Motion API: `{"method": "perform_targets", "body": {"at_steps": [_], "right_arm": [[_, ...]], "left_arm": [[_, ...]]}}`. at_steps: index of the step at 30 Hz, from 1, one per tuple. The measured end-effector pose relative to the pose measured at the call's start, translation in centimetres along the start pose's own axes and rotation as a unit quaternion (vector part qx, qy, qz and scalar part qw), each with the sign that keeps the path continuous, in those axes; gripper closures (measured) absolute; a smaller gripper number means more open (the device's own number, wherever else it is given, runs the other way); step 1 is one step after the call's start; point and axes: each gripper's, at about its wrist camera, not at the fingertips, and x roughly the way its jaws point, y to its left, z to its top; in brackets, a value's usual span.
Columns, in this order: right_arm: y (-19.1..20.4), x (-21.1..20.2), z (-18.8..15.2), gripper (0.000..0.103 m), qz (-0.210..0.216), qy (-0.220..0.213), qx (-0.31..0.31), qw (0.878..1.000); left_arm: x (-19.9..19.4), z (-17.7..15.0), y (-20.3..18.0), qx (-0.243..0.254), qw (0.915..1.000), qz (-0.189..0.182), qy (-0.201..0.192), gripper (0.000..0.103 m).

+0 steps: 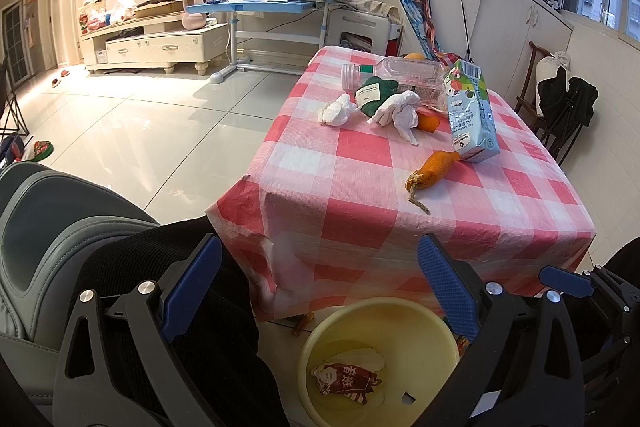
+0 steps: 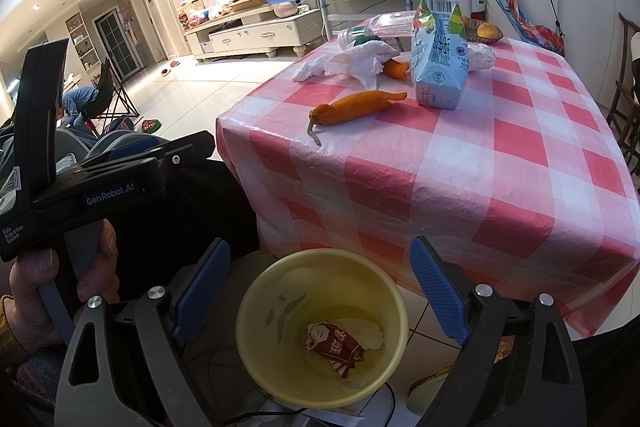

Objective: Collect trash

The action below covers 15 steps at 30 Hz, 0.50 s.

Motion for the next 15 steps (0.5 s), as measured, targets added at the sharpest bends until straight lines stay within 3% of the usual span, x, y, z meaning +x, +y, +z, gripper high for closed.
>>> {"method": "perform_targets", "body": {"at_steps": [15], "right_arm": [[-0.31, -0.06, 0.13, 0.015, 0.007, -0.008, 0.019, 1.0]], "left_arm": [[-0.06, 0.0, 0.39, -0.011, 0.9999, -0.003, -0.002, 0.008]]}}
